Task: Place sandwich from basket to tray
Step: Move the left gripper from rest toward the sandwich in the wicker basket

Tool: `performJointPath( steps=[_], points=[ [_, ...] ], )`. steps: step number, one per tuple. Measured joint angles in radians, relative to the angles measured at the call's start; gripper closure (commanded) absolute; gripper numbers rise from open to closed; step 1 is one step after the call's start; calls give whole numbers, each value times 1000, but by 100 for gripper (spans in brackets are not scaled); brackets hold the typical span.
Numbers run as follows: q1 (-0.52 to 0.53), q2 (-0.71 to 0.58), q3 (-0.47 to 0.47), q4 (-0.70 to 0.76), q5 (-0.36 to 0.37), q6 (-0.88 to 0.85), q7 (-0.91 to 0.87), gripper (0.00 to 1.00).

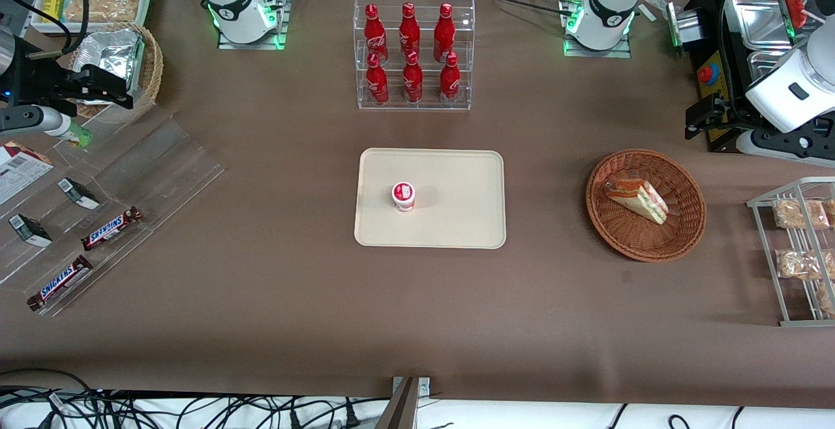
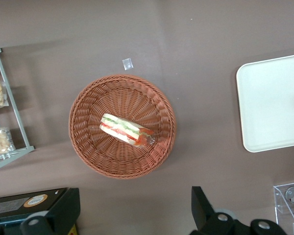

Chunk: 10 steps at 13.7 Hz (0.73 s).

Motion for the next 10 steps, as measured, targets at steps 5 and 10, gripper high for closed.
performJointPath(
  steps=[5,10],
  points=[
    [4,7,1,0,9,0,0,0],
    [40,37,7,-83,26,80,-93,0]
  ],
)
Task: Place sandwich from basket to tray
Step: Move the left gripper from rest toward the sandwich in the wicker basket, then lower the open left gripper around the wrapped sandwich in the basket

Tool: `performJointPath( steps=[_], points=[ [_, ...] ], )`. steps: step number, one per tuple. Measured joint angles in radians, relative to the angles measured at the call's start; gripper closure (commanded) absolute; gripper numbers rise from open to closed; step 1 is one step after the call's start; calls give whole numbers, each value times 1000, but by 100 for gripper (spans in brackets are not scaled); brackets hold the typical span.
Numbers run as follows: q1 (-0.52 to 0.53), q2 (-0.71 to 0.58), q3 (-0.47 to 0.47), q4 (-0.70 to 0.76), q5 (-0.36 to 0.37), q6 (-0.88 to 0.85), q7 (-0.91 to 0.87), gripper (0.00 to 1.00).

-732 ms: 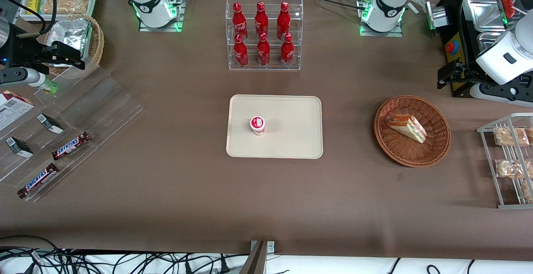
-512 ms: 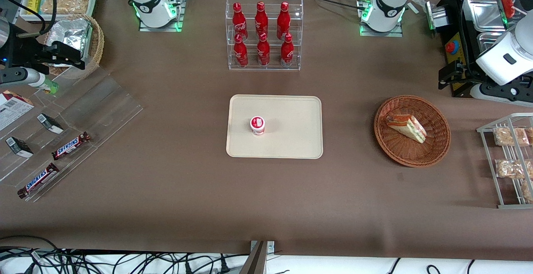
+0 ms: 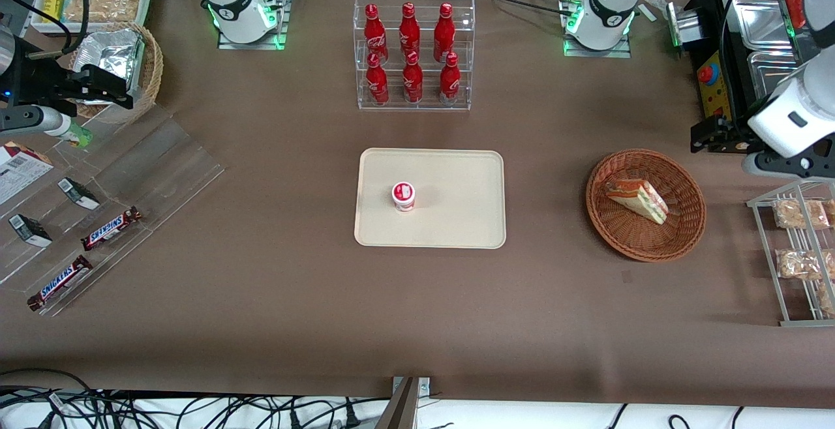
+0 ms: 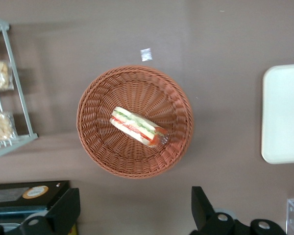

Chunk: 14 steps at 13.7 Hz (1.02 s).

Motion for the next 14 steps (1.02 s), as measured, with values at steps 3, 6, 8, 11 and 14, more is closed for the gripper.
performJointPath(
  steps=[3,6,8,11,14],
  points=[
    [2,7,-1,-139,31,145,-175,0],
    [2,9,-1,-274,41,294,-336,0],
    [2,9,-1,-346,67,380,-459,0],
    [2,13,-3,-434,93,511,-658,0],
    [2,34,-3,-500,106,627,-795,0]
  ],
)
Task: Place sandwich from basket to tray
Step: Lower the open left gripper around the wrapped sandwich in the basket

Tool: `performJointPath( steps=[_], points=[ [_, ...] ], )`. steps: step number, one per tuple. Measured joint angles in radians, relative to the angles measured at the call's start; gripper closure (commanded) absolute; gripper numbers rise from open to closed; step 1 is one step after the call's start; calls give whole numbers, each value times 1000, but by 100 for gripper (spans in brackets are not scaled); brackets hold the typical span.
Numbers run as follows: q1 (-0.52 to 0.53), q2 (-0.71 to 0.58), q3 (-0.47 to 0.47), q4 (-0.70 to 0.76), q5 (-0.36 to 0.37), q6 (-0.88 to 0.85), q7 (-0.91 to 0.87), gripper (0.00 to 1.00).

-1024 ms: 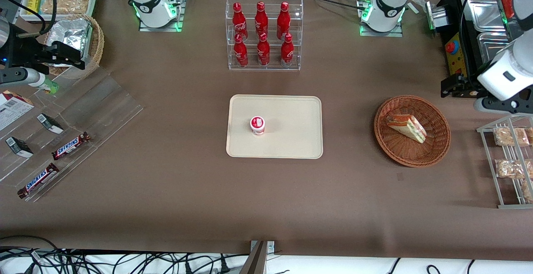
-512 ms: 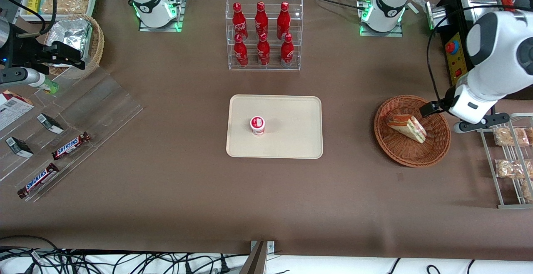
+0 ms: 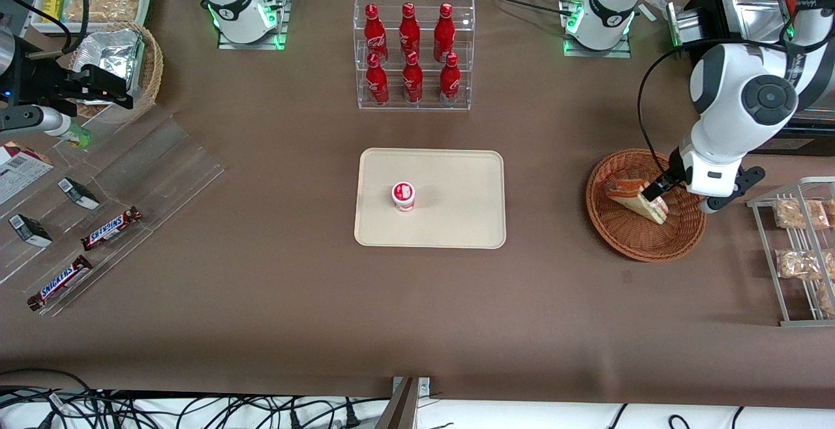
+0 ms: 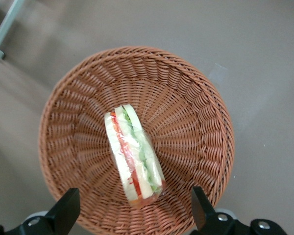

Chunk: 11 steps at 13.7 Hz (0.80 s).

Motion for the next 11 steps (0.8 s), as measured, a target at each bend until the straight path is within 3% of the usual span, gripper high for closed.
performJointPath(
  steps=[5,11],
  points=[
    [4,56,0,-51,70,131,-162,0],
    [24,106,1,-116,75,275,-264,0]
  ],
)
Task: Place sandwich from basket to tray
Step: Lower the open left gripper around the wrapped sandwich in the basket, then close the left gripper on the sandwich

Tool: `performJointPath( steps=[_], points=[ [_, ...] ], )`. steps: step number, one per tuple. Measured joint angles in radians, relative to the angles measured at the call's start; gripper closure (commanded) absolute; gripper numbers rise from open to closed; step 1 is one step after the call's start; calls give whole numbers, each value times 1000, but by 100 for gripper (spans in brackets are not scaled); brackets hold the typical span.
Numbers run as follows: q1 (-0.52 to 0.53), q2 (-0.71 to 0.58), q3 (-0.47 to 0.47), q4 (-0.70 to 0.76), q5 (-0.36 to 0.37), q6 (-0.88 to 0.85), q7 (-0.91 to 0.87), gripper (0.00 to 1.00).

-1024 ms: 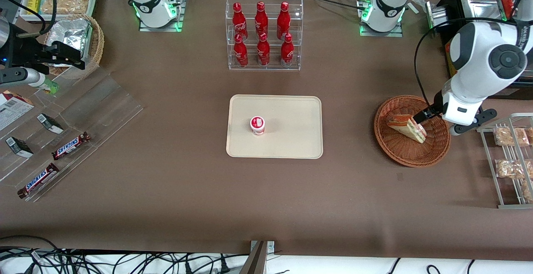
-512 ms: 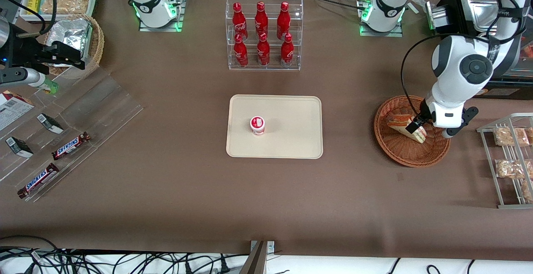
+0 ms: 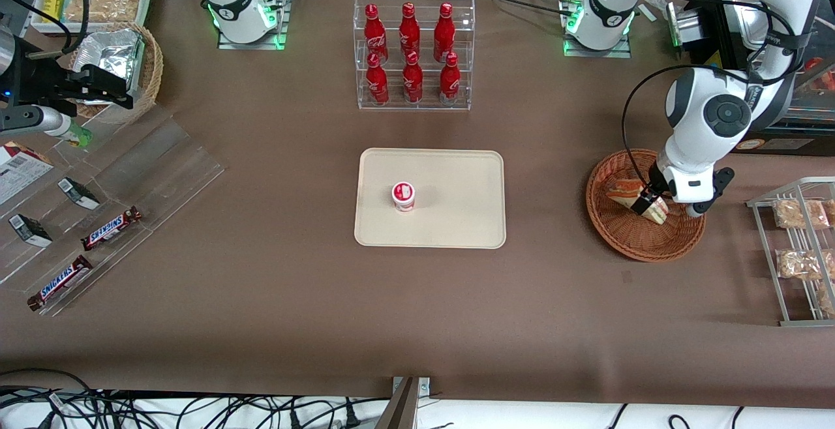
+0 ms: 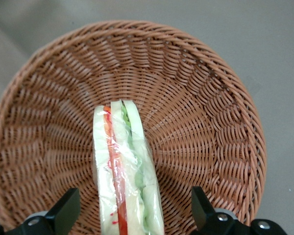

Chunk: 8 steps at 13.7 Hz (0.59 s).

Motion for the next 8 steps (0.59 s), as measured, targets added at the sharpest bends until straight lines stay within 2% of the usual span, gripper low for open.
performJointPath(
  steps=[3,4,5,6,8],
  points=[
    [7,18,0,-25,0,47,-21,0],
    [10,21,0,-29,0,52,-24,41],
    [11,23,0,-30,0,53,-25,77],
    [12,25,0,-30,0,53,-25,98],
    [12,27,0,-31,3,53,-25,100]
  ],
)
